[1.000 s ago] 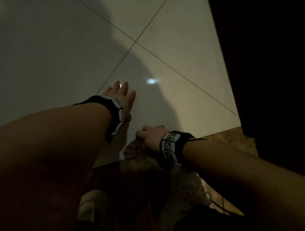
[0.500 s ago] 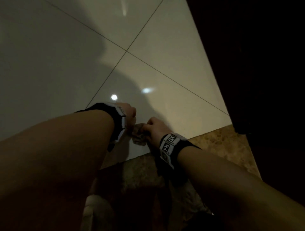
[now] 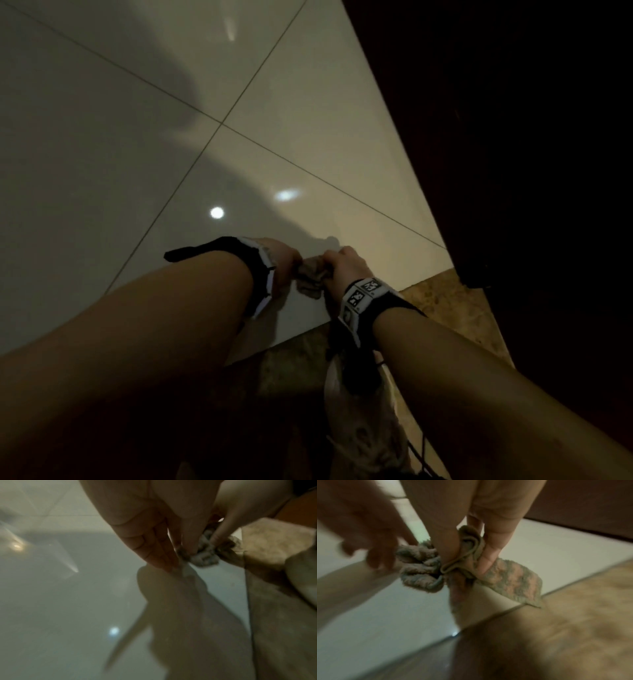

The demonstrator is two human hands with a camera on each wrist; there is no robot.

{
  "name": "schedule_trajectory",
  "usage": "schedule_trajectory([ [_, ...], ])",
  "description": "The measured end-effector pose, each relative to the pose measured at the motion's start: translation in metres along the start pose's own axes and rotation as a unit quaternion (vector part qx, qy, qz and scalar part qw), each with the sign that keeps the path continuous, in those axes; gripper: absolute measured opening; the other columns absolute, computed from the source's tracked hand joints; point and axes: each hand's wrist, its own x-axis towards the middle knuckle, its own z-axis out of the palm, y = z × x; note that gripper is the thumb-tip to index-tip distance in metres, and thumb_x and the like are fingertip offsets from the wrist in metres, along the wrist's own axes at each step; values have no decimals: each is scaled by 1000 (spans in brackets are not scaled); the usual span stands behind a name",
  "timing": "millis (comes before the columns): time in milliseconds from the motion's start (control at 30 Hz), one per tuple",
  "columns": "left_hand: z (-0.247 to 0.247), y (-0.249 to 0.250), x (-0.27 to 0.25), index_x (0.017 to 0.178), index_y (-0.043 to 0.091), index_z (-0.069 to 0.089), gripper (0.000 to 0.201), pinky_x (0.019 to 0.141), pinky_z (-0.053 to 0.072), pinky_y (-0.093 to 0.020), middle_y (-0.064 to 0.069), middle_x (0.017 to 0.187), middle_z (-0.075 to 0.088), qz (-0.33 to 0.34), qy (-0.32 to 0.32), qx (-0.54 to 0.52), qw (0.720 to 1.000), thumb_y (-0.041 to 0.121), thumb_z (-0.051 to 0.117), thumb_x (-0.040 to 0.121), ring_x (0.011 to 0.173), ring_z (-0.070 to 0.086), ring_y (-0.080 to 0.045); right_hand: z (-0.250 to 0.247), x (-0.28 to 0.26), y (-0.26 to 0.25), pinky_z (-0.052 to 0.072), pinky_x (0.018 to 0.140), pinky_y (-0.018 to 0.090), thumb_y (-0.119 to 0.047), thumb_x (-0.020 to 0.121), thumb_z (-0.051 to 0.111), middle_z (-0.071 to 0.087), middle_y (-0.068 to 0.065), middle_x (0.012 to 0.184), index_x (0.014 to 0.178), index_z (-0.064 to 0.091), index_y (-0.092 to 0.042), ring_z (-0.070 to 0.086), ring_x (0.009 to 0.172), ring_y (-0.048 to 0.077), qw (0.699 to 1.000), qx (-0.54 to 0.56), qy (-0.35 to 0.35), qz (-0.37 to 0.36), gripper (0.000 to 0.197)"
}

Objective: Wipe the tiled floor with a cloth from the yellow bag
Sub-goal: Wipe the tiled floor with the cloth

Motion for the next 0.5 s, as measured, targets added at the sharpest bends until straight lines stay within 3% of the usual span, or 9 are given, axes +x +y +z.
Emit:
schedule_trajectory([
  [100, -6, 9, 10, 118, 25, 56, 43, 80, 53, -37, -5, 119, 61, 23, 65, -7, 998, 29, 71, 78, 106, 62, -30, -21, 12, 26, 40, 91, 33, -12, 92, 45, 42, 17, 123, 119, 53, -12, 49, 113, 39, 995, 25, 27, 88, 29],
  [167, -13, 10, 13, 118, 22, 53, 52, 78, 48, -35, -6, 121, 52, 24, 98, -1, 995, 30, 75, 71, 111, 54, -31, -33, 23, 43, 40, 102, 40, -16, 92, 43, 39, 17, 129, 127, 49, -15, 45, 120, 40, 984, 55, 43, 167, 35],
  [267, -14, 3, 23, 134, 26, 43, 71, 96, 47, -40, -6, 138, 39, -28, 165, -16, 986, 35, 73, 70, 127, 40, -30, -46, 44, 65, 35, 106, 44, -25, 91, 48, 36, 15, 136, 133, 43, -15, 39, 125, 39, 962, 38, 71, 261, 43],
  [400, -22, -6, 28, 150, 34, 15, 90, 117, 24, -43, -7, 160, 5, -73, 154, -23, 985, 40, 68, 77, 148, 8, -30, -66, 68, 79, 29, 111, 45, -28, 96, 41, 28, 18, 146, 142, 30, -11, 31, 133, 37, 946, 23, 93, 310, 50],
  [500, -29, -12, 36, 150, 38, 9, 71, 120, 15, -45, -6, 162, -4, -65, 163, -36, 984, 41, 48, 91, 149, -1, -30, -91, 91, 78, 25, 113, 46, -25, 97, 42, 17, 16, 153, 149, 18, -18, 21, 139, 36, 952, 8, 73, 296, 58],
])
